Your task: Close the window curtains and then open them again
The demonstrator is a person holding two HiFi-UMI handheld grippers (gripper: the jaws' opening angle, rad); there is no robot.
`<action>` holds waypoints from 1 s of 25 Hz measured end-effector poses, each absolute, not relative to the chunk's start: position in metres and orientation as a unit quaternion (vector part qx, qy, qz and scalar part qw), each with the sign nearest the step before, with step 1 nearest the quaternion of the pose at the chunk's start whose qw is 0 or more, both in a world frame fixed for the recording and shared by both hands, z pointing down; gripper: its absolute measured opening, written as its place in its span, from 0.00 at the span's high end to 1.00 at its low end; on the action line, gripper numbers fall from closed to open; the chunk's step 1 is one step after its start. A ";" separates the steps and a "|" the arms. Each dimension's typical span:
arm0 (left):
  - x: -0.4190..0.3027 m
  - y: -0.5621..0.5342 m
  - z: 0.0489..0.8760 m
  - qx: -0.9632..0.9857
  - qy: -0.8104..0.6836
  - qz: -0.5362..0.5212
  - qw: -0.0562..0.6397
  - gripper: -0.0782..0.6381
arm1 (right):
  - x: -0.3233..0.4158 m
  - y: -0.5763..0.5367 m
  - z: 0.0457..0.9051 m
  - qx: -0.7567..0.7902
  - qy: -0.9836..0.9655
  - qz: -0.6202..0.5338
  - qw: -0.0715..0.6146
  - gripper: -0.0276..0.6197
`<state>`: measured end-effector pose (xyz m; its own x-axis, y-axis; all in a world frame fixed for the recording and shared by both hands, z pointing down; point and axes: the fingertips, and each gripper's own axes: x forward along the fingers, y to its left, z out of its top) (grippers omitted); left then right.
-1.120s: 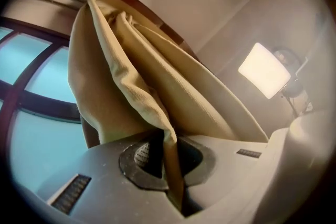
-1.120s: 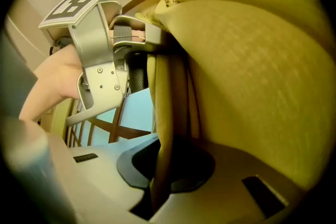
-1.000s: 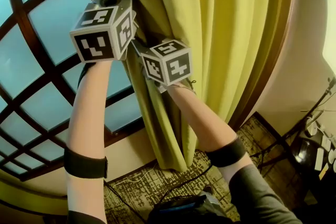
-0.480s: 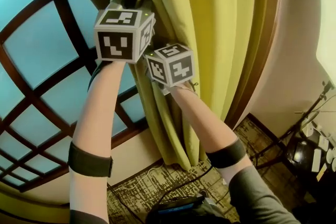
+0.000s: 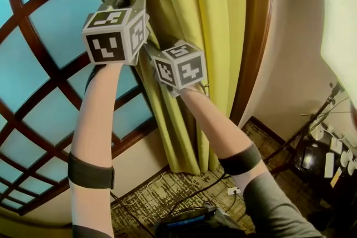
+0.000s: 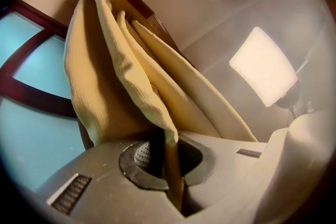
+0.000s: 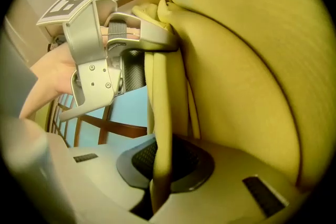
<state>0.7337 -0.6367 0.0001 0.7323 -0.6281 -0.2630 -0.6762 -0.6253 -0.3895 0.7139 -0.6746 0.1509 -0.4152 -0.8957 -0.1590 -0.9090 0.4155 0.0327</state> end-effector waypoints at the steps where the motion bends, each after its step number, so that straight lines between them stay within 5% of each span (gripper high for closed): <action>1: 0.729 -0.636 -0.001 -0.897 0.370 0.053 0.236 0.89 | 0.711 -0.674 0.150 -0.532 0.843 0.061 0.055 0.91; 25: 0.718 -0.647 0.004 -0.898 0.357 0.072 0.248 0.89 | 0.703 -0.690 0.153 -0.533 0.843 0.055 0.057 0.91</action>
